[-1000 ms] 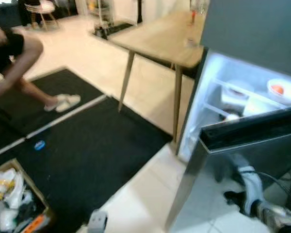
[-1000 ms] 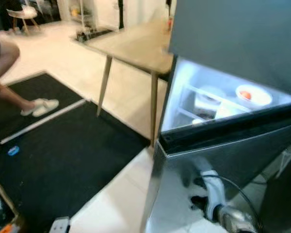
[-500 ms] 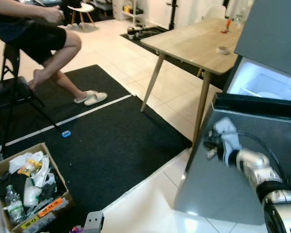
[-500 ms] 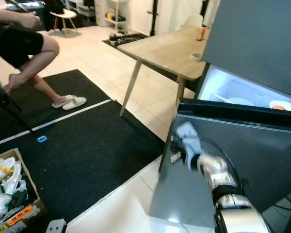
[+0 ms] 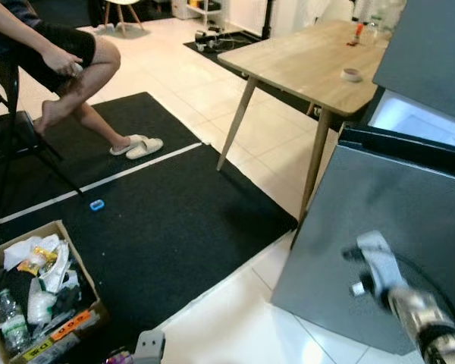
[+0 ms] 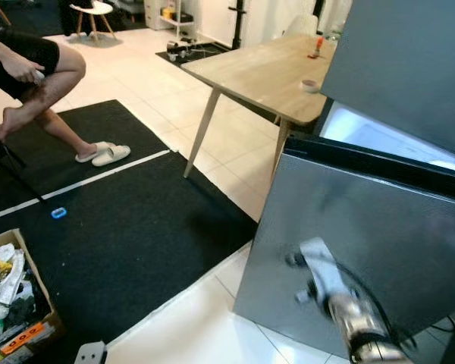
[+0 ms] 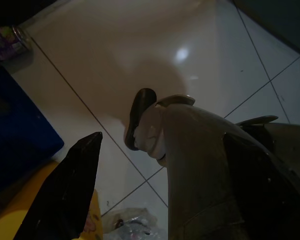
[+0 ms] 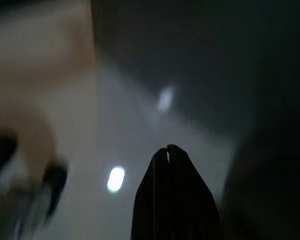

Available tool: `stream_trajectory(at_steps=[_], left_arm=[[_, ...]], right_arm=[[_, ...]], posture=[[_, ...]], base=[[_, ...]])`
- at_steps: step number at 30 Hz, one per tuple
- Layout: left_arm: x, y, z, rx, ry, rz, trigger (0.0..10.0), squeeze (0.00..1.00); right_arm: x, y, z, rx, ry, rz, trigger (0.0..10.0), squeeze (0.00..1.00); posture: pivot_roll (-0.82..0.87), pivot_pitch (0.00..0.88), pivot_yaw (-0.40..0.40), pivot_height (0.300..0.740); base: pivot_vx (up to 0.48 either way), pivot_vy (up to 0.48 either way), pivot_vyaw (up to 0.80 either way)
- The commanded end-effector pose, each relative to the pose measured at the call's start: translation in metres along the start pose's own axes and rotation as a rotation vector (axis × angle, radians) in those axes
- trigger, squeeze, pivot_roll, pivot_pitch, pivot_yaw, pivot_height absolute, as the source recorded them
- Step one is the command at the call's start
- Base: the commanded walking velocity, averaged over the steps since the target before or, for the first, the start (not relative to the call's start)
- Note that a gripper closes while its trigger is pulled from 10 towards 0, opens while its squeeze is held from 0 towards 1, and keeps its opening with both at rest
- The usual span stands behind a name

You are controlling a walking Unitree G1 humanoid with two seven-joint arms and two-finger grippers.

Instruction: Restocking fridge

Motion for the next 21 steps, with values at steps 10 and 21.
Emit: stream_trajectory(at_steps=[10,21], left_arm=[[0.019,0.002,0.043,-0.001,0.026,0.036,10.0,0.00],[0.010,-0.014,0.020,-0.016,0.014,0.072,10.0,0.00]], right_arm=[[0.014,-0.085,0.056,-0.021,0.117,0.262,10.0,0.00],[0.024,-0.114,0.076,-0.025,0.161,0.350,10.0,0.00]], posture=[[-0.01,0.000,-0.062,0.740],[0.00,0.000,-0.066,0.740]], base=[[0.113,0.000,0.00],[0.339,0.000,0.00]])
Point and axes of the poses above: a point about 5 cm out from each wrist's last joint towards the gripper, its own x axis pointing back from the gripper into the wrist, its own y axis along the axis of the wrist's last joint, z = x × y, the point moved 4 cm from there along -x, pointing out of the wrist towards the gripper, and after that the axes turned 12 degrees about x, right-handed, at the moved point
